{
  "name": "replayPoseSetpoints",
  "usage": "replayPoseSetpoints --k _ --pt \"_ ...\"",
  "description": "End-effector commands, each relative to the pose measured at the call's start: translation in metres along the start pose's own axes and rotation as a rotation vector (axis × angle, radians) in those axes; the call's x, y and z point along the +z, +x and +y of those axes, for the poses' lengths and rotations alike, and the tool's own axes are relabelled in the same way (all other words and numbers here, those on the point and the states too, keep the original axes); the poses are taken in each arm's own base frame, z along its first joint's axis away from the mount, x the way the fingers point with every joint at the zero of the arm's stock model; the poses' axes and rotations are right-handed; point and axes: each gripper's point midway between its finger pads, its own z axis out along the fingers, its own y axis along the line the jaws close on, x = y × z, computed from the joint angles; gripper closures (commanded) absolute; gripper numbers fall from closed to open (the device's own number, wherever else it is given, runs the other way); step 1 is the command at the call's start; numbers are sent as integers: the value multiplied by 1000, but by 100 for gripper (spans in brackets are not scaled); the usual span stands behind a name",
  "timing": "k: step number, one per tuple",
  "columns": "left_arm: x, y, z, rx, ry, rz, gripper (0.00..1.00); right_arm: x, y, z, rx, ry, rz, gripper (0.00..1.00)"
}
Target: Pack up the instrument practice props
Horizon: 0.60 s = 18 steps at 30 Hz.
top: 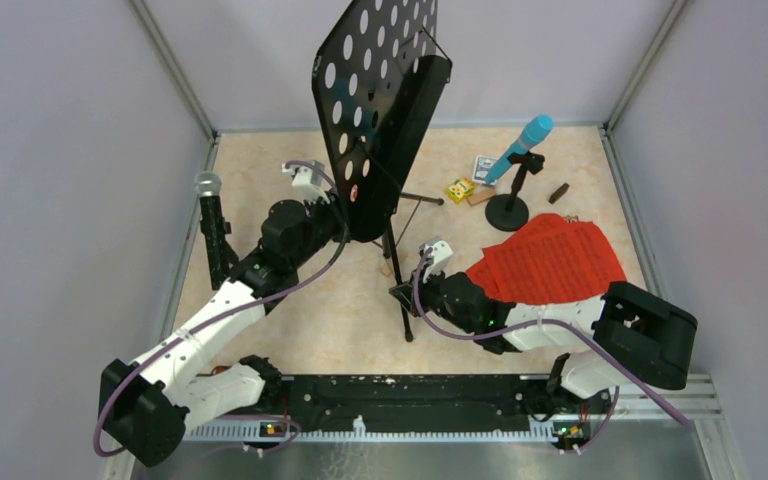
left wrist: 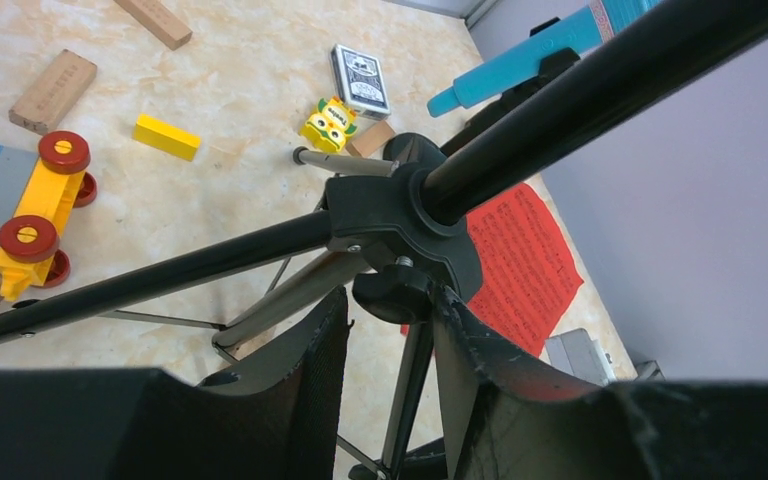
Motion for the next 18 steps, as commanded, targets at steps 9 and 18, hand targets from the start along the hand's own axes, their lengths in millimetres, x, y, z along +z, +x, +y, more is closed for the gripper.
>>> replayPoseSetpoints --k 9,18 --pt "1 -23 3 -22 -11 -99 57 5 -6 -7 111 61 -17 100" --pt "3 -26 2 -37 -3 -105 70 5 -5 -7 107 61 -10 100"
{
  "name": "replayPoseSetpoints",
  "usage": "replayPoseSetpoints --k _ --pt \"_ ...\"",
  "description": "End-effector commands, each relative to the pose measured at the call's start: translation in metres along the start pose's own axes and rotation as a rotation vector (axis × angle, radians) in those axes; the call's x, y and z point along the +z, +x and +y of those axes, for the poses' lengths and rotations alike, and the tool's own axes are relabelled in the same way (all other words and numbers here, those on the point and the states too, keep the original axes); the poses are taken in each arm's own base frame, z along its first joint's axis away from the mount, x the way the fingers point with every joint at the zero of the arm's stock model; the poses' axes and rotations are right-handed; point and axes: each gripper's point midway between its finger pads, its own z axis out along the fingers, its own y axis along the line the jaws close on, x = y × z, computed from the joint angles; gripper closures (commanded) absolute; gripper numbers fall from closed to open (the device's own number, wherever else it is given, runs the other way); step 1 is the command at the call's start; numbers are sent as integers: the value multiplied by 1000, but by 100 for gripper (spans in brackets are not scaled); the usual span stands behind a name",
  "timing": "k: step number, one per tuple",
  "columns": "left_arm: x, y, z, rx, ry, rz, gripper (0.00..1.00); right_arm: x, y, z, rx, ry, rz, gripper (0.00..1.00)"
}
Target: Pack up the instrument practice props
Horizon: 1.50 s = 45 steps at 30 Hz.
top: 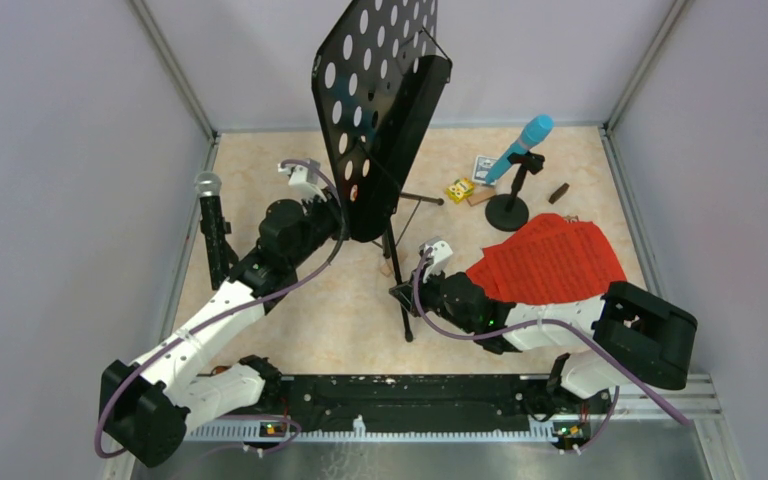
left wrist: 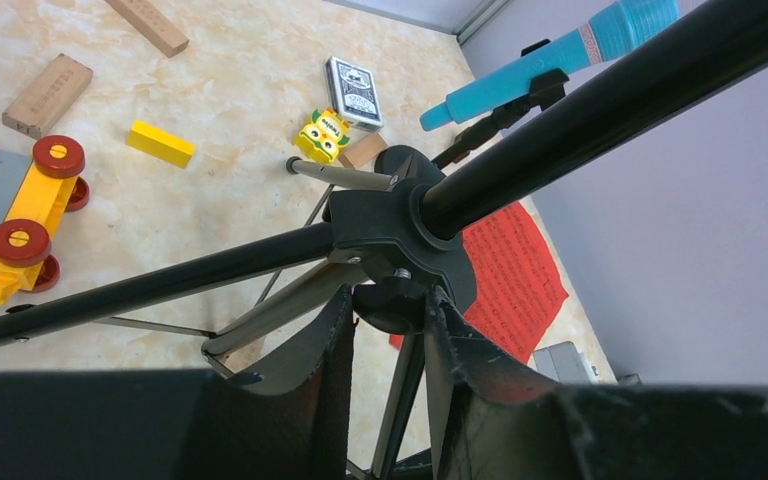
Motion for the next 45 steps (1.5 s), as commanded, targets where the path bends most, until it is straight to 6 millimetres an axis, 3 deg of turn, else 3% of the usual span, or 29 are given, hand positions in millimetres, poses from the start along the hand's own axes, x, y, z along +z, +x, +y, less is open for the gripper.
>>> replayPoseSetpoints --k 1,8,16,26,30,33,34,37,39,45 --pt "3 -18 1 1 0 -75 75 5 -5 -7 107 62 -10 100" --pt "5 -10 1 -51 7 -45 99 5 -5 -7 107 61 -7 100" --pt "5 29 5 -440 -34 82 100 6 -3 -8 105 63 -3 100" --pt "-7 46 10 -1122 -244 146 100 4 -1 -10 111 68 -1 100" --pt "-14 42 0 -1361 -174 144 100 5 -1 -9 117 67 -2 100" --pt "-17 24 1 -1380 -126 55 100 6 -1 -8 120 63 -1 100" --pt "-19 16 2 -1355 -114 12 93 6 -1 -8 120 63 0 100" --pt "-24 -4 9 -1222 -93 -112 34 7 -2 -7 121 61 -1 100" --pt "-29 -12 13 -1065 -105 -168 5 7 -2 -7 120 61 0 100" --pt "-39 -37 13 -533 -126 -235 1 6 1 -9 118 65 7 100"
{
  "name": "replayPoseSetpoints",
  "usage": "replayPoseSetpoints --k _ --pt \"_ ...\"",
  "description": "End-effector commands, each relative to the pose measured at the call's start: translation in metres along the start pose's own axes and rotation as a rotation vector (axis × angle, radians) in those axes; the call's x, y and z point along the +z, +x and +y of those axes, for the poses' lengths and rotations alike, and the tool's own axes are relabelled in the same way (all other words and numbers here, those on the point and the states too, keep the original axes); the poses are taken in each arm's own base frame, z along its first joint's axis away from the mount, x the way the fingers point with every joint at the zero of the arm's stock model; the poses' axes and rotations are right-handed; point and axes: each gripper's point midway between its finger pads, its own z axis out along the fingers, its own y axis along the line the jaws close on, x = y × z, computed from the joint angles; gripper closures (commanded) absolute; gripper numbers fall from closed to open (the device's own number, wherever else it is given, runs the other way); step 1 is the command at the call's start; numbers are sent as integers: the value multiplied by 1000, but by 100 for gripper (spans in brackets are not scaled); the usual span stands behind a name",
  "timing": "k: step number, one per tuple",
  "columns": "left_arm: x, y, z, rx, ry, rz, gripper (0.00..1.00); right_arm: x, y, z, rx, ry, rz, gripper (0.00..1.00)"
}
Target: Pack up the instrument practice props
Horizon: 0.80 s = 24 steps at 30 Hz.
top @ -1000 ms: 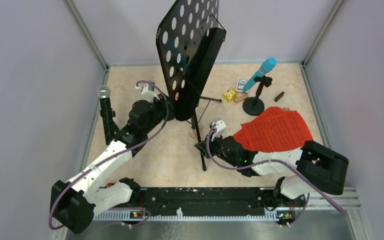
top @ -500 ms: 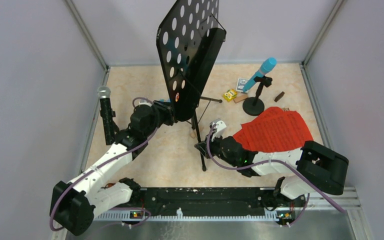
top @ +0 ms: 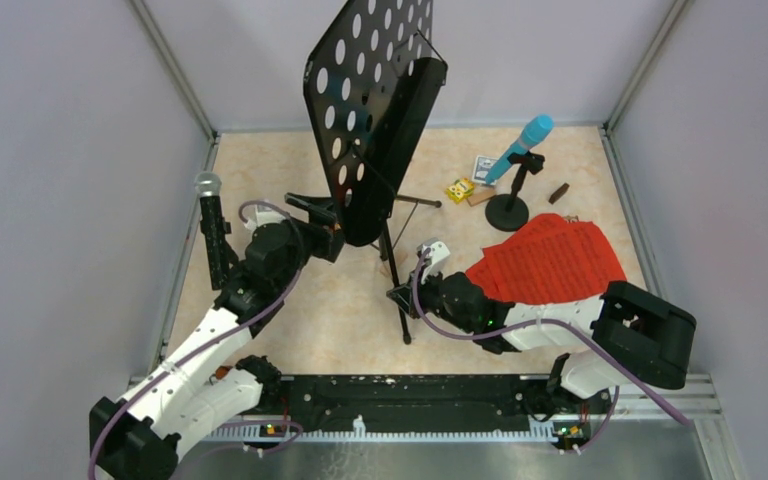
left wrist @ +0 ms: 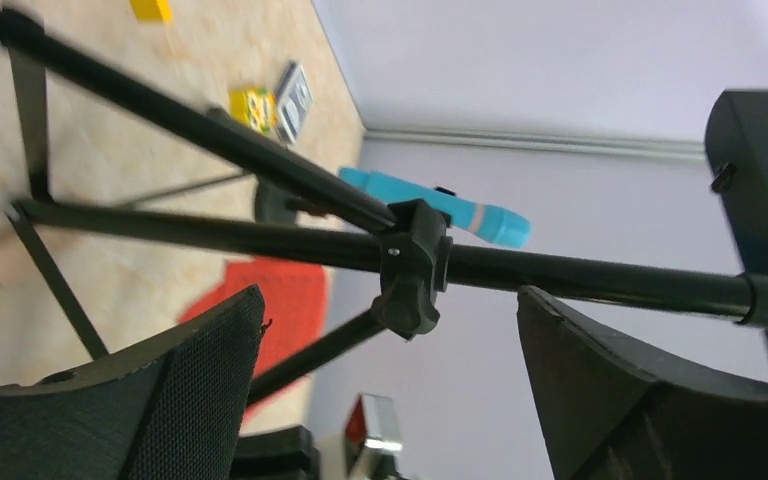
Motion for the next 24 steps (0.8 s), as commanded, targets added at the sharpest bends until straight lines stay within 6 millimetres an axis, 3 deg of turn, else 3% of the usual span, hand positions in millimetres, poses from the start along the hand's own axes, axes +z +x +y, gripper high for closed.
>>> replayPoseSetpoints --k 1,4,10,17,24 --pt "-7 -12 -34 510 123 -76 1 5 -3 -15 109 95 -16 100" --pt "-10 1 -44 811 239 -22 1 5 -3 -15 111 94 -17 100" --pt "-9 23 -39 1206 379 101 6 6 -3 -14 111 93 -16 100" --pt "-3 24 -40 1429 436 100 29 6 -3 -14 104 95 -8 100" --pt "3 20 -38 1490 418 97 34 6 -2 -15 99 96 -5 100"
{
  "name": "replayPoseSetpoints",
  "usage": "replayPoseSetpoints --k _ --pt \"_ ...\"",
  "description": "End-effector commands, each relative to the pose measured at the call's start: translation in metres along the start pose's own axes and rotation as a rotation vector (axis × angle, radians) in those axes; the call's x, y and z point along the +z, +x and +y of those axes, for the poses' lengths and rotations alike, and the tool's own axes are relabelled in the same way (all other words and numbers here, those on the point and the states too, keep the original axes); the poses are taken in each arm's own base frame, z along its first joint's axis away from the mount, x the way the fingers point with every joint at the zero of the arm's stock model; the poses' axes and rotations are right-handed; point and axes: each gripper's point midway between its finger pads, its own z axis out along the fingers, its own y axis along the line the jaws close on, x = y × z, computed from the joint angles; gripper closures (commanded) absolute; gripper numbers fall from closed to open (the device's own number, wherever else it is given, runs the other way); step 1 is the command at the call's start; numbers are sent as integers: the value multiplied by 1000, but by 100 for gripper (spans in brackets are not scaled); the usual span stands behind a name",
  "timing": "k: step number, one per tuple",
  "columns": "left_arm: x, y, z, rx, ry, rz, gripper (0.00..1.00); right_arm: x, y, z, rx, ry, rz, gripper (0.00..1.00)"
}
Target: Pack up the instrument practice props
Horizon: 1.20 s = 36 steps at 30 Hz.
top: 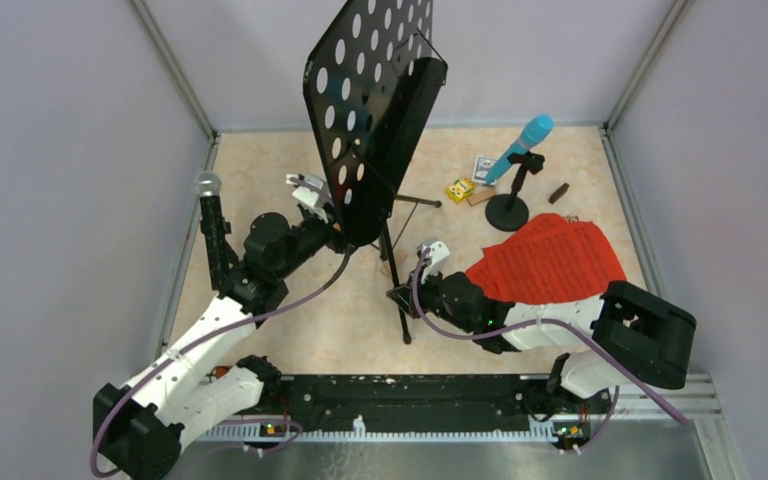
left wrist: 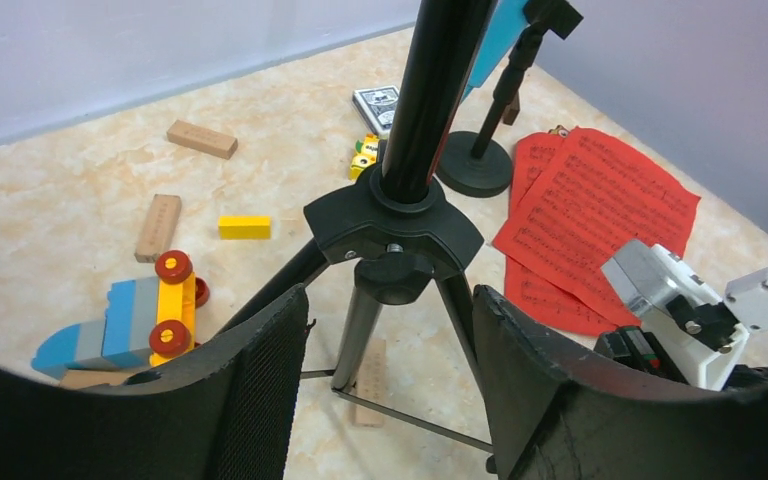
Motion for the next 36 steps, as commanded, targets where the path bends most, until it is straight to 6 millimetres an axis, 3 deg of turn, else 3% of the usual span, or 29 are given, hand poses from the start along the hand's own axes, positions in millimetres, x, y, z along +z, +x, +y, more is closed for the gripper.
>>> replayPoseSetpoints --k 1,9,13,21,24,31,36 --pt "4 -32 -4 102 25 -88 34 6 -2 -15 98 97 -5 100" --pt "11 -29 -2 119 30 -82 34 7 -1 -15 100 94 -2 100" --pt "14 -28 -4 119 42 -76 39 6 1 -16 102 97 -2 100" --pt "21 -26 -12 116 99 -50 69 5 3 -17 104 98 3 100" --pt "22 -27 -14 101 106 -49 100 5 3 -17 105 98 3 100" --pt "21 -24 -12 -8 74 -55 100 5 4 -17 108 97 4 100" --pt "20 -21 -4 -256 -18 -70 100 6 3 -17 110 96 2 100"
